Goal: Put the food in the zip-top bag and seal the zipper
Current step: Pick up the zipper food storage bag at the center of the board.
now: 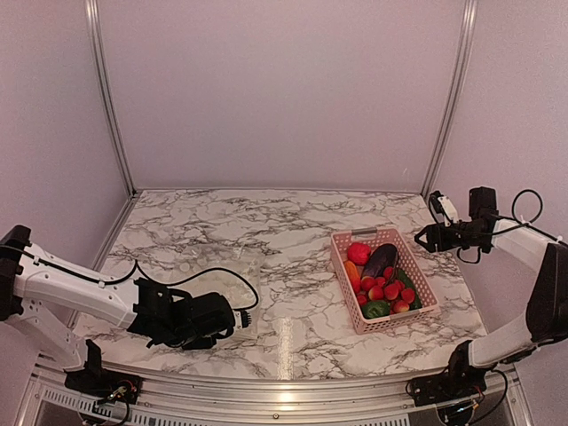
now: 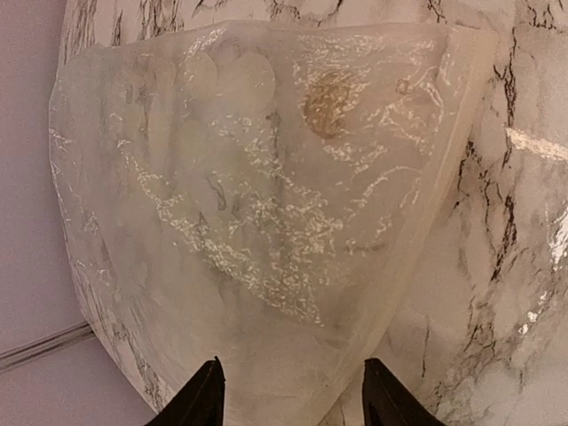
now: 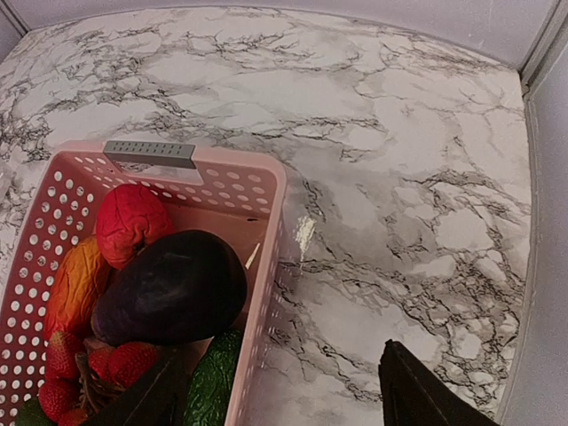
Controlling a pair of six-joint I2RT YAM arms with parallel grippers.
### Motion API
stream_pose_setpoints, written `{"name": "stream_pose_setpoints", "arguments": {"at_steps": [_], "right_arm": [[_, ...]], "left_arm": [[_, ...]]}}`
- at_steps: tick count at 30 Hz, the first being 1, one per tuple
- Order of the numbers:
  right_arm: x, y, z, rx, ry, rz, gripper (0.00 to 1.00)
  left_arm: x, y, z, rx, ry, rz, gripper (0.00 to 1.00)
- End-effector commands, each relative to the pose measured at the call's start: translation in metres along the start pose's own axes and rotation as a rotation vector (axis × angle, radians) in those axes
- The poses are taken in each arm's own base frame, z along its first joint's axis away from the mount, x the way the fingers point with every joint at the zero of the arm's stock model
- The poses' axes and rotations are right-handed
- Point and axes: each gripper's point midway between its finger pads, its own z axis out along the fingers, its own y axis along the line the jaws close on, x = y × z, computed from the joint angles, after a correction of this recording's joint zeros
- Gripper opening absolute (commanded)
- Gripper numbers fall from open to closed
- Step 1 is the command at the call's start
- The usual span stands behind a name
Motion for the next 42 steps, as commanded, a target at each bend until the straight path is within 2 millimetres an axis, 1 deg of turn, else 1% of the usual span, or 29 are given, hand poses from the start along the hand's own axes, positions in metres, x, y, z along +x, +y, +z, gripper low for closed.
{"name": "stream_pose_setpoints", "arguments": {"at_steps": [1, 3, 7, 12, 17, 19, 22, 24, 27, 29, 33, 38, 42], "right_arm": [[-0.007, 0.0, -0.001, -0.009, -0.026, -0.008, 0.71], [-0.007, 0.0, -0.001, -0.011, -0.023, -0.006, 0.71], [-0.005, 0.001, 0.0, -0.018, -0.019, -0.005, 0.71], [-0.005, 0.002, 0.0, -0.027, -0.019, -0.004, 0.71], [-0.003, 0.003, 0.002, -0.034, -0.013, -0.001, 0.71], [-0.002, 0.004, 0.002, -0.039, -0.01, 0.001, 0.71], [-0.001, 0.004, 0.003, -0.045, -0.007, 0.001, 0.71], [-0.001, 0.004, 0.003, -0.045, -0.005, 0.002, 0.71], [-0.001, 0.005, 0.003, -0.049, -0.006, 0.002, 0.71], [-0.002, 0.005, 0.004, -0.051, -0.006, 0.003, 0.71], [-0.002, 0.005, 0.004, -0.053, -0.005, 0.004, 0.71], [-0.002, 0.006, 0.002, -0.053, -0.006, 0.003, 0.7], [0.0, 0.006, 0.003, -0.054, -0.002, 0.006, 0.71]], "left_arm": [[0.0, 0.003, 0.009, -0.06, 0.02, 0.027, 0.54], [0.002, 0.001, 0.013, -0.066, 0.037, 0.038, 0.54], [0.007, 0.005, 0.021, -0.123, 0.08, 0.057, 0.52], [0.009, 0.008, 0.029, -0.169, 0.112, 0.079, 0.52], [0.008, 0.01, 0.032, -0.192, 0.127, 0.082, 0.51], [0.009, 0.009, 0.031, -0.185, 0.129, 0.076, 0.52], [0.011, 0.01, 0.023, -0.171, 0.118, 0.05, 0.59], [0.013, 0.01, 0.015, -0.148, 0.098, 0.024, 0.62], [0.017, 0.007, 0.006, -0.103, 0.053, -0.006, 0.63], [0.021, 0.008, 0.003, -0.108, 0.041, -0.005, 0.63], [0.021, 0.011, 0.007, -0.136, 0.059, 0.006, 0.62], [0.019, 0.01, 0.018, -0.164, 0.088, 0.024, 0.61], [0.022, 0.015, 0.025, -0.222, 0.123, 0.036, 0.6]]}}
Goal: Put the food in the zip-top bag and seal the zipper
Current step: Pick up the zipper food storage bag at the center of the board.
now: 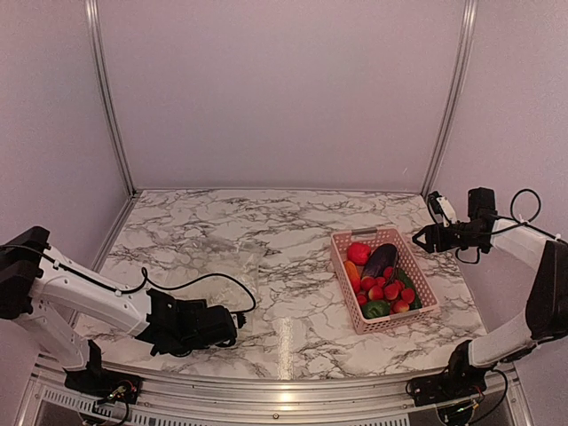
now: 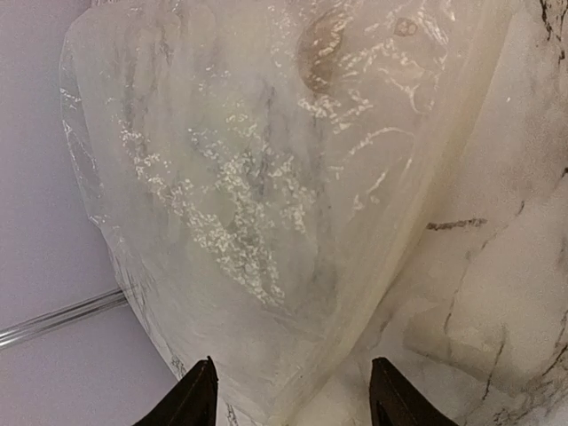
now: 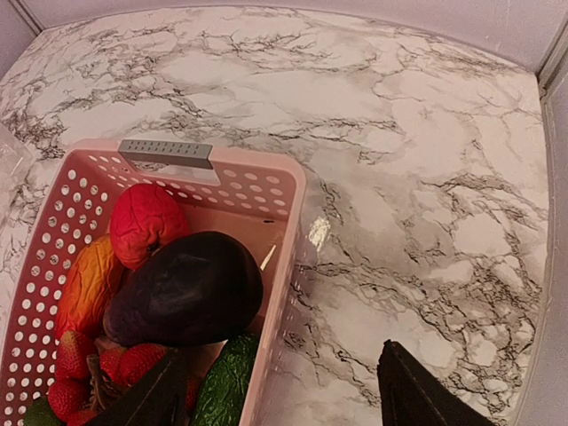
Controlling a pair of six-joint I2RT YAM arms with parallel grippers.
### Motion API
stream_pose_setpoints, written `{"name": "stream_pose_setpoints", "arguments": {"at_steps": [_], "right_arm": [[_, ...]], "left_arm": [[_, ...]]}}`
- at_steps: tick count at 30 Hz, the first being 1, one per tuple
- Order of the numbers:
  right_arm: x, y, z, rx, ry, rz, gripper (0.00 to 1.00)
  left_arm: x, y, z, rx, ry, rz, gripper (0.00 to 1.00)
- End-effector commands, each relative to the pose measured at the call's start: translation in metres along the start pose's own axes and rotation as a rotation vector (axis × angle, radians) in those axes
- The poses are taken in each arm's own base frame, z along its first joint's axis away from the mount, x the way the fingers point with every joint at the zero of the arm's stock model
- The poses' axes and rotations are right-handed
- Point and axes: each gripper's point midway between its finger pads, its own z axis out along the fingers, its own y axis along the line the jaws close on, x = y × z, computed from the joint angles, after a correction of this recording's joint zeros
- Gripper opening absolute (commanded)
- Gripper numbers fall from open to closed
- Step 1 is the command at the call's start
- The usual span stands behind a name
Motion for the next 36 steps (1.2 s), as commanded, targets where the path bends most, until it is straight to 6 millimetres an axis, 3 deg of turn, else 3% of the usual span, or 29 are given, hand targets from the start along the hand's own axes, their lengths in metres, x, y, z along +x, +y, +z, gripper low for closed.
{"name": "stream_pose_setpoints", "arguments": {"at_steps": [1, 11, 17, 19, 25, 30, 33, 36], "right_arm": [[-0.001, 0.0, -0.001, -0.01, 0.002, 0.001, 0.7], [0.001, -0.001, 0.003, -0.015, 0.011, 0.005, 0.7], [0.002, -0.002, 0.004, -0.012, 0.016, 0.008, 0.7], [-0.001, -0.002, 0.002, -0.009, 0.012, -0.004, 0.69], [-0.035, 0.003, -0.011, -0.045, -0.011, -0.053, 0.65], [-0.085, 0.038, -0.028, -0.184, -0.027, -0.085, 0.63], [-0.102, 0.075, -0.026, -0.268, -0.036, -0.151, 0.62], [-0.115, 0.125, -0.02, -0.348, -0.047, -0.231, 0.62]], "left_arm": [[0.001, 0.008, 0.007, -0.078, 0.032, 0.004, 0.59], [0.005, 0.021, 0.025, -0.193, 0.094, -0.031, 0.5], [-0.001, 0.036, 0.028, -0.238, 0.092, -0.102, 0.26], [-0.008, 0.045, 0.025, -0.239, 0.077, -0.136, 0.13], [-0.043, 0.072, 0.012, -0.167, 0.013, -0.265, 0.0], [-0.086, 0.109, -0.011, -0.073, -0.038, -0.452, 0.0], [-0.118, 0.136, -0.024, -0.016, -0.125, -0.641, 0.0], [-0.138, 0.153, -0.025, -0.01, -0.19, -0.769, 0.0]]}}
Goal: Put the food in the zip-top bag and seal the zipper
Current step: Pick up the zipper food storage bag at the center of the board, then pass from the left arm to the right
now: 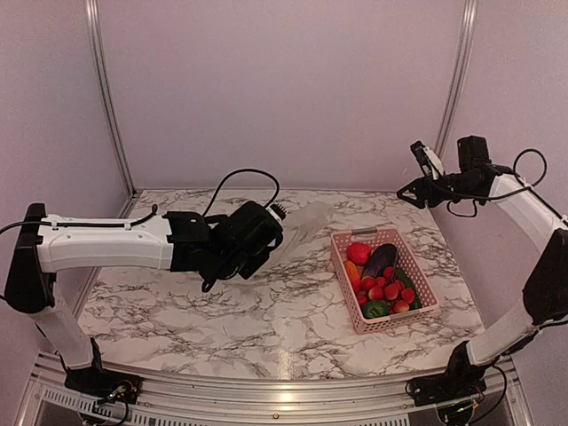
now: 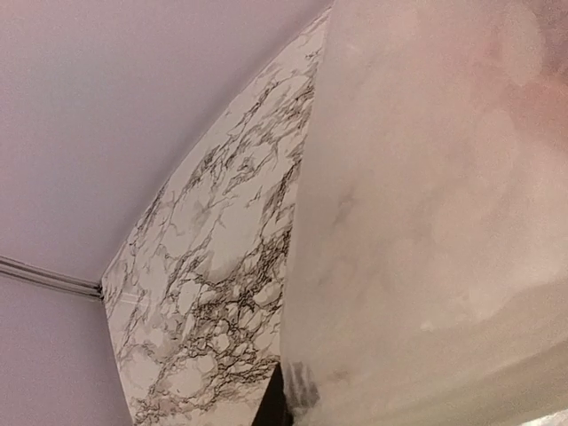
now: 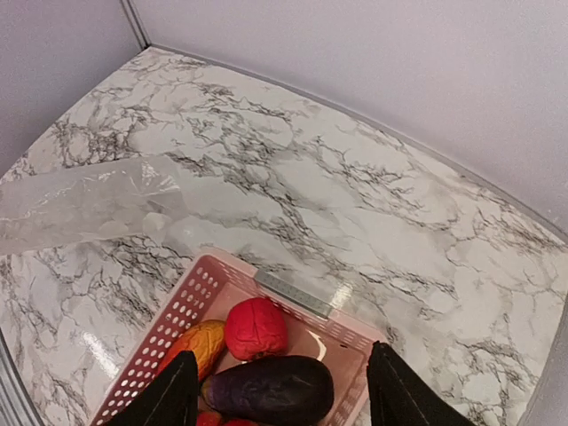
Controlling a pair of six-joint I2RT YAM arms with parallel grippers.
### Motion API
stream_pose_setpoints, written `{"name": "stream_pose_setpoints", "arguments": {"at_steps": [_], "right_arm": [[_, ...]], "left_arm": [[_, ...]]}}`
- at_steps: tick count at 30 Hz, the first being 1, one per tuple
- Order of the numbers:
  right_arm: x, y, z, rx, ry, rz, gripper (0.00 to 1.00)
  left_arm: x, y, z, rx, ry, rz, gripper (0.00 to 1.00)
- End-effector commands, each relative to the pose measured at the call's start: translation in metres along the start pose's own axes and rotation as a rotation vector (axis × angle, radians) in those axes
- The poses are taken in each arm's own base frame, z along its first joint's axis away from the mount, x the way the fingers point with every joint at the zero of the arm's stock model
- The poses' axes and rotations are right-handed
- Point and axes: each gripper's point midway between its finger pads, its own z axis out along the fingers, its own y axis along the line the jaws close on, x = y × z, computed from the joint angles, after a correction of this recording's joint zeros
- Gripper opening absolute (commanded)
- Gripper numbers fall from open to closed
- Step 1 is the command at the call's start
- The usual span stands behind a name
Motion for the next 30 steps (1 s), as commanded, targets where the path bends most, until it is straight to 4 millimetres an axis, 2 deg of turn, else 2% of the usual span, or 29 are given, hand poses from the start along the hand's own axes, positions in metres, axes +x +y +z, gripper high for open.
{"name": "stream_pose_setpoints", "arguments": {"at_steps": [1, 6, 8, 11, 14, 19, 27, 30], "right_arm": [[-0.017, 0.076, 0.024, -0.184, 0.034, -0.064, 0.62], [-0.047, 0.146, 0.034, -0.299, 0.02, -0.185, 0.62], [-0.056, 0.165, 0.034, -0.326, 0.018, -0.216, 0.62], [-0.065, 0.197, 0.029, -0.392, 0.011, -0.263, 0.61], [-0.068, 0.225, 0.029, -0.441, 0.007, -0.312, 0.6], [-0.073, 0.263, 0.043, -0.487, 0.019, -0.373, 0.61], [-0.083, 0.309, 0.07, -0.501, 0.034, -0.41, 0.78], [-0.088, 0.316, 0.075, -0.526, 0.035, -0.38, 0.82]], "left_arm": [[-0.014, -0.009, 0.013, 0.065, 0.01, -0.194, 0.0], [-0.041, -0.002, 0.017, 0.093, -0.032, -0.454, 0.0], [-0.05, 0.003, 0.014, 0.109, -0.065, -0.55, 0.0], [-0.055, 0.013, 0.006, 0.112, -0.096, -0.667, 0.0], [-0.049, 0.023, -0.002, 0.103, -0.108, -0.762, 0.0], [-0.041, 0.045, -0.016, 0.066, -0.146, -0.899, 0.0], [-0.075, 0.049, -0.036, 0.215, -0.315, -1.024, 0.0], [-0.084, 0.047, -0.043, 0.274, -0.363, -1.03, 0.0]]}}
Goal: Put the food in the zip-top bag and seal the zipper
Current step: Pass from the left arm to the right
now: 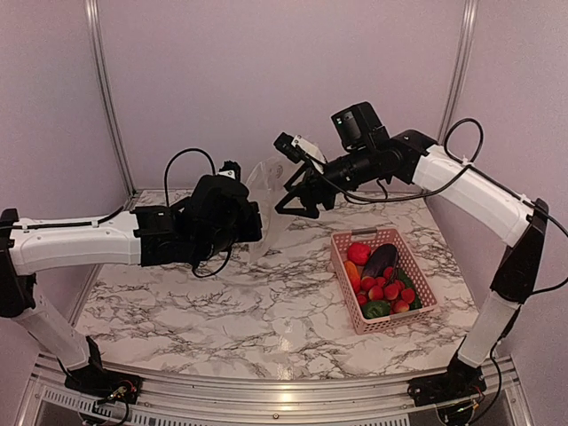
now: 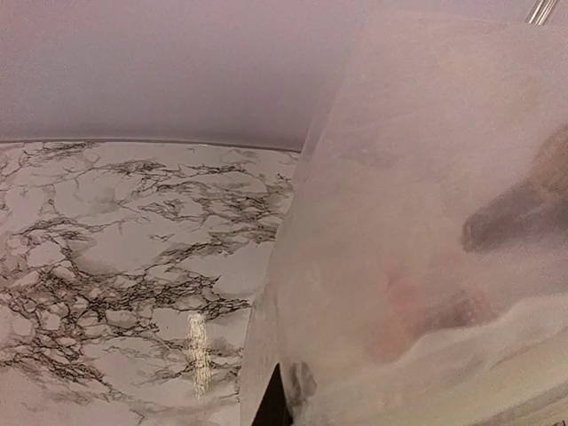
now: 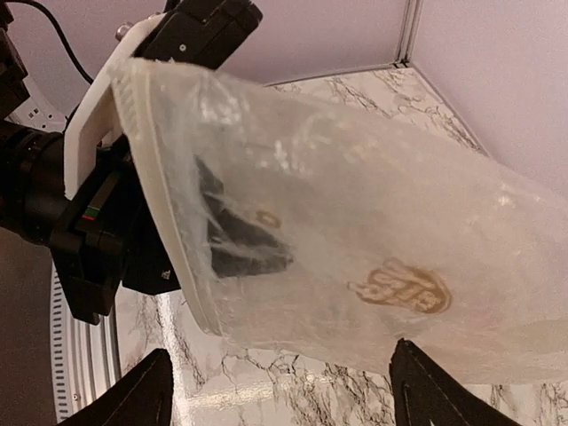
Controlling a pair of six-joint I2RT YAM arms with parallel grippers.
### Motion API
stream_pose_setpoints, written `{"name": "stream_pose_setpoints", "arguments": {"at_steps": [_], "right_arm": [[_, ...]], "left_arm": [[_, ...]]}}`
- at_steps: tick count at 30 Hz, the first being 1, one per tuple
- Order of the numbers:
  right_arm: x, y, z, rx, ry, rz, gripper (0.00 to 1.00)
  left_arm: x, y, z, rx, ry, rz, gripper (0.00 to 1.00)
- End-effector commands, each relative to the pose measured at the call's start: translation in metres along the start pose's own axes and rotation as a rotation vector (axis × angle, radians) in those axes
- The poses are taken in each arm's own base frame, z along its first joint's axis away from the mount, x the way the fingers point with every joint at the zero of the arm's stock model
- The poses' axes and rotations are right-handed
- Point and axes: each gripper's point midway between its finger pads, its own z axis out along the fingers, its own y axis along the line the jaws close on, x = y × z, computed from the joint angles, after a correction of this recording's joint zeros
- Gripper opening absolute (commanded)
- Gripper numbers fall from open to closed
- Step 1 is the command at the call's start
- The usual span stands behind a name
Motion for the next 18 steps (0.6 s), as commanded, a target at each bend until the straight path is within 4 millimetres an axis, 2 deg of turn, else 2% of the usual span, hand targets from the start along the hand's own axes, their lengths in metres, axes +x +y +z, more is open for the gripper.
{"name": "stream_pose_setpoints", "arguments": {"at_steps": [1, 6, 9, 12, 14, 17, 18], "right_arm": [[-0.021, 0.0, 0.002, 0.0, -0.027, 0.034, 0.84], [-0.027, -0.002, 0.006, 0.002, -0.043, 0.056, 0.92], [-0.022, -0.021, 0.012, 0.111, -0.021, 0.094, 0.9], [-0.016, -0.045, 0.017, 0.238, 0.0, 0.131, 0.79], [-0.013, -0.054, 0.02, 0.281, 0.012, 0.143, 0.71], [-0.01, -0.058, 0.029, 0.289, 0.025, 0.15, 0.48], [-0.009, -0.058, 0.032, 0.285, 0.031, 0.153, 0.46]], "left_arm": [[-0.02, -0.021, -0.009, 0.136, -0.06, -0.08, 0.0], [-0.01, -0.024, -0.006, 0.152, -0.026, -0.067, 0.0], [-0.006, -0.03, -0.006, 0.186, -0.021, -0.072, 0.0], [-0.007, -0.034, -0.008, 0.213, -0.033, -0.076, 0.0], [-0.005, -0.033, -0.006, 0.203, -0.034, -0.07, 0.0], [-0.002, -0.033, -0.002, 0.188, -0.028, -0.059, 0.0], [0.0, -0.032, -0.001, 0.181, -0.026, -0.057, 0.0]]}}
